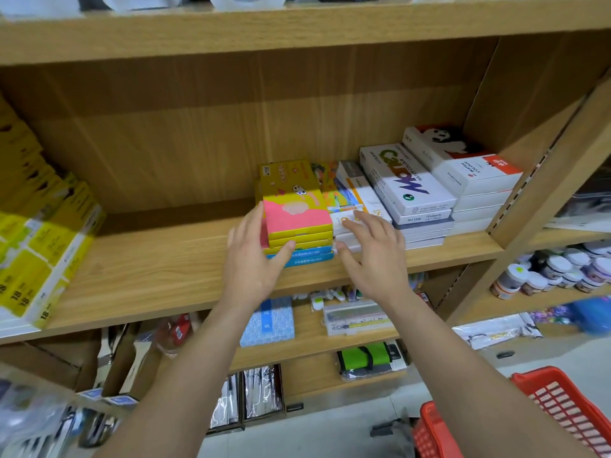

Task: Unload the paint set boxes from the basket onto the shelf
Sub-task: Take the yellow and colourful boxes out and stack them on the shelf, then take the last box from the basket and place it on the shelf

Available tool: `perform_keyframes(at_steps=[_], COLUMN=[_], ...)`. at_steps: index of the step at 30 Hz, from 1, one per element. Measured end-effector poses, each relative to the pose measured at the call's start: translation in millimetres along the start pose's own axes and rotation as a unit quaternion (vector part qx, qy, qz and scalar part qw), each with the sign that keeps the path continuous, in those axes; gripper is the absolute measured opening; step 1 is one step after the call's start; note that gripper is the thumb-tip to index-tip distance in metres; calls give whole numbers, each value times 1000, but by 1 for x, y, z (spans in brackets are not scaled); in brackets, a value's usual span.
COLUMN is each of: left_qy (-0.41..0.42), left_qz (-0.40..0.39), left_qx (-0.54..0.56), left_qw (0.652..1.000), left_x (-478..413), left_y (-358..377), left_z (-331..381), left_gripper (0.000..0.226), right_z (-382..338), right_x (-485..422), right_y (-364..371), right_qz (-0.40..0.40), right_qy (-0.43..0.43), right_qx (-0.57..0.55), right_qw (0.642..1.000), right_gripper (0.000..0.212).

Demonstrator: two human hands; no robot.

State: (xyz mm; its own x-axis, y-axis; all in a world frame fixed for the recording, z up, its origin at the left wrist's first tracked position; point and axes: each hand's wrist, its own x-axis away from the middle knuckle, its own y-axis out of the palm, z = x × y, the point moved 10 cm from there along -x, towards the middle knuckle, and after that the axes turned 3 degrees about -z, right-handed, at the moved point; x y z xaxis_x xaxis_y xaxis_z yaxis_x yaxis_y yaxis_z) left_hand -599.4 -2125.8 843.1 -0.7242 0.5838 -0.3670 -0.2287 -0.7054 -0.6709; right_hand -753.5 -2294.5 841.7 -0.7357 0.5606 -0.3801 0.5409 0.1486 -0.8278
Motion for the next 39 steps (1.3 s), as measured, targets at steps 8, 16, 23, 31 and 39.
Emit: perform_keyframes(at_steps=[8, 16, 23, 31, 39], left_qy=[97, 168, 176, 208, 201], left_qz=[-221, -505, -588, -594, -587], left_qx=[63, -28, -78, -95, 25], left_qw=[968, 846, 786, 772, 784], left_x=[91, 181, 223, 256, 280], left_y=[102, 332, 494, 664, 728], left_z=[57, 101, 137, 141, 121], left_gripper=[36, 44, 61, 72, 69], right_z=[114, 293, 418, 535, 569], right_x=[110, 315, 451, 551, 596], right_y=[-32, -24, 14, 127, 241], right_qz=[32, -97, -128, -48, -30], right_qy=[170, 483, 646, 771, 820], right_qx=[-14, 3, -43, -162, -126], right_qw=[985, 870, 751, 614, 557], right_gripper=[33, 48, 59, 70, 96])
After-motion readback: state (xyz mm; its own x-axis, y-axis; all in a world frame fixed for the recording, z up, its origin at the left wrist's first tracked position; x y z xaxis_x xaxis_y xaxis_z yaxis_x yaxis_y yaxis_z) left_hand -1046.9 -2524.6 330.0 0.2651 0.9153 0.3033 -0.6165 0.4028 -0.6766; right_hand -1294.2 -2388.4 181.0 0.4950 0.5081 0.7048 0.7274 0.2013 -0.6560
